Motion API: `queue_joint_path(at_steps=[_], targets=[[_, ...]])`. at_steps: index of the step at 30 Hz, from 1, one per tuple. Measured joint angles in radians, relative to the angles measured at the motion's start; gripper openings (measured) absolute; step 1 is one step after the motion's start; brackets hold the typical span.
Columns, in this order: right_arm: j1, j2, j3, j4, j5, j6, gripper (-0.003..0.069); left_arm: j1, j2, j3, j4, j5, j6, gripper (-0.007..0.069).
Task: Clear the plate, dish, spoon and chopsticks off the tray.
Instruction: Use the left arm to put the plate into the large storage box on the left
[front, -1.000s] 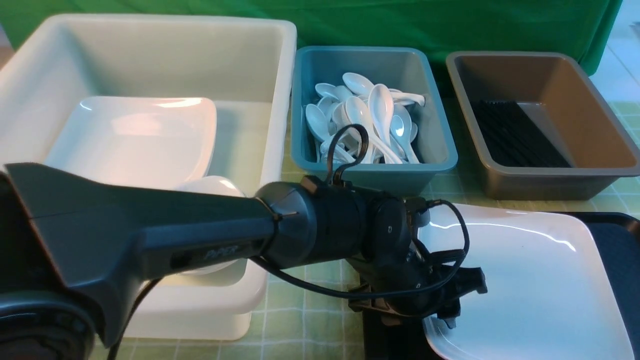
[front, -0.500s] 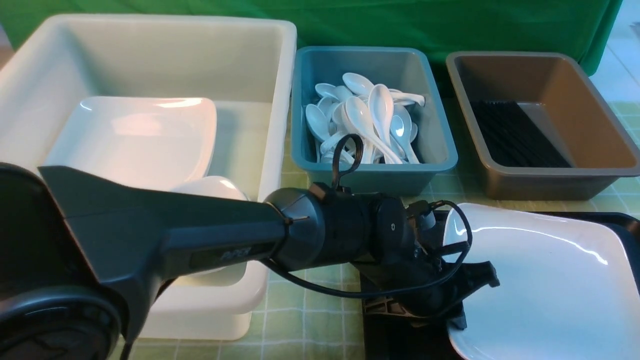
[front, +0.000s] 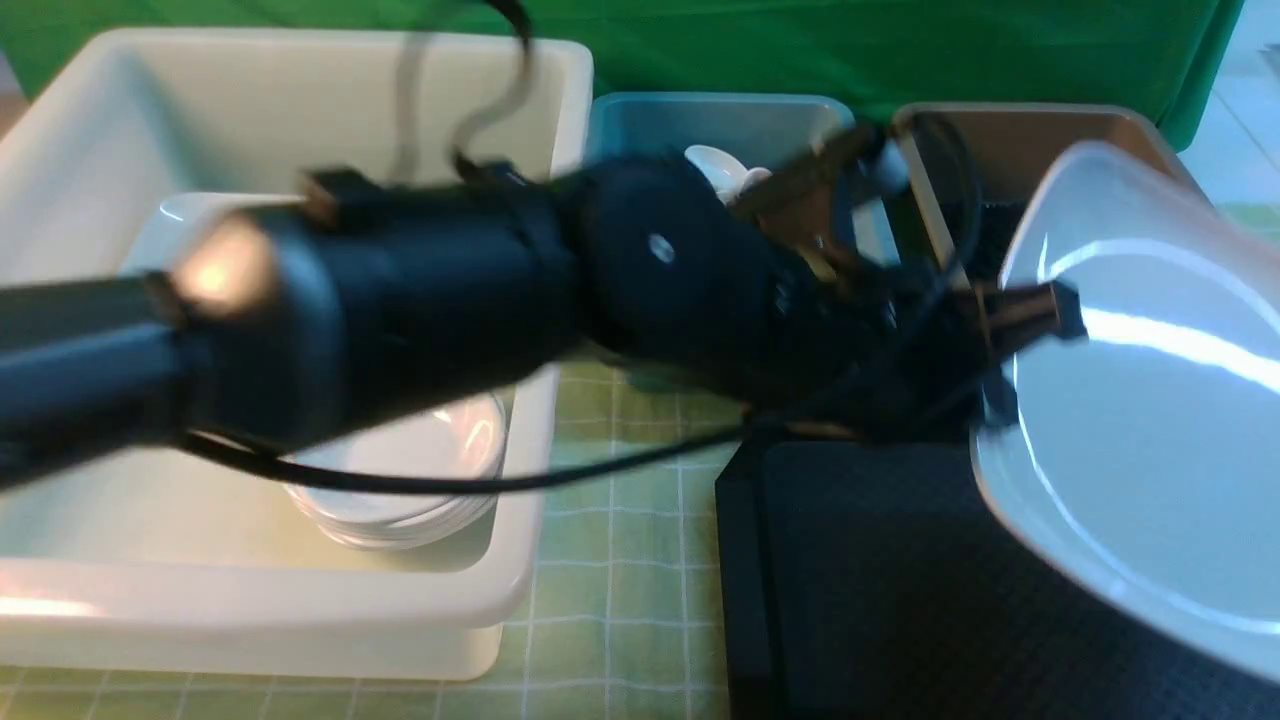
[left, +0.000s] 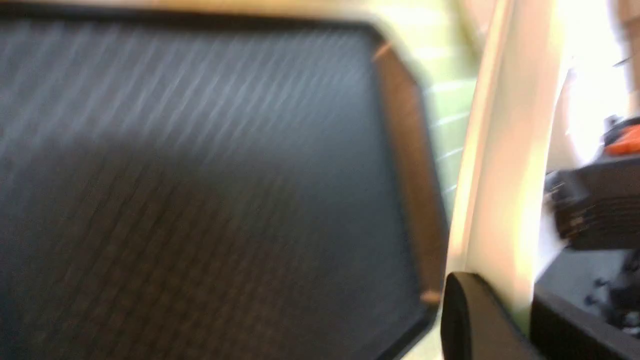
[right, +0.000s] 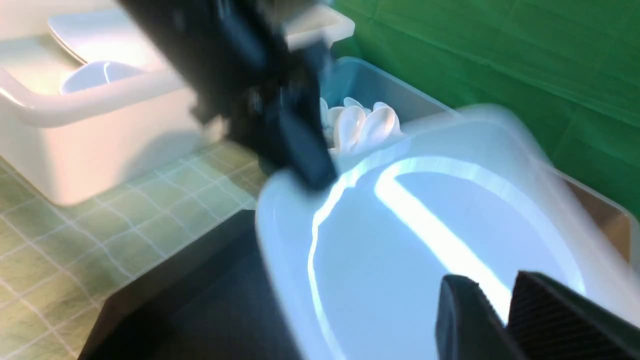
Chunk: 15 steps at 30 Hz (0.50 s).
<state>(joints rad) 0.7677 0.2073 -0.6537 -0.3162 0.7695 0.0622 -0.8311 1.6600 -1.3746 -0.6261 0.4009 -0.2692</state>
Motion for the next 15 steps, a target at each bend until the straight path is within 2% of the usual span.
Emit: queue_joint_path(at_steps=[3,6,11,13,14,15], targets=[[0.000,0.000,0.000,0.000,0.000,0.000,0.0137,0.070,-0.081,0.001,0.000,0.025,0.003,0.0015],[0.000,0.000,0.000,0.000,0.000,0.000,0.0137,0.200,-0.172,0.001,0.024,0.099,0.008,0.0014],[0.000,0.000,0.000,0.000,0.000,0.000,0.0137,0.548,-0.309,0.001,0.104,0.293,0.056,0.0013],[0.000,0.000,0.000,0.000,0.000,0.000,0.0137,0.756,-0.358,0.001,0.112,0.373,0.114,0.0013],[0.000,0.000,0.000,0.000,0.000,0.000,0.0137,0.773,-0.360,0.001,0.109,0.384,0.120,0.0013],[0.000,0.000,0.000,0.000,0.000,0.000,0.0137,0.860,-0.368,0.001,0.101,0.406,0.152,0.0013]])
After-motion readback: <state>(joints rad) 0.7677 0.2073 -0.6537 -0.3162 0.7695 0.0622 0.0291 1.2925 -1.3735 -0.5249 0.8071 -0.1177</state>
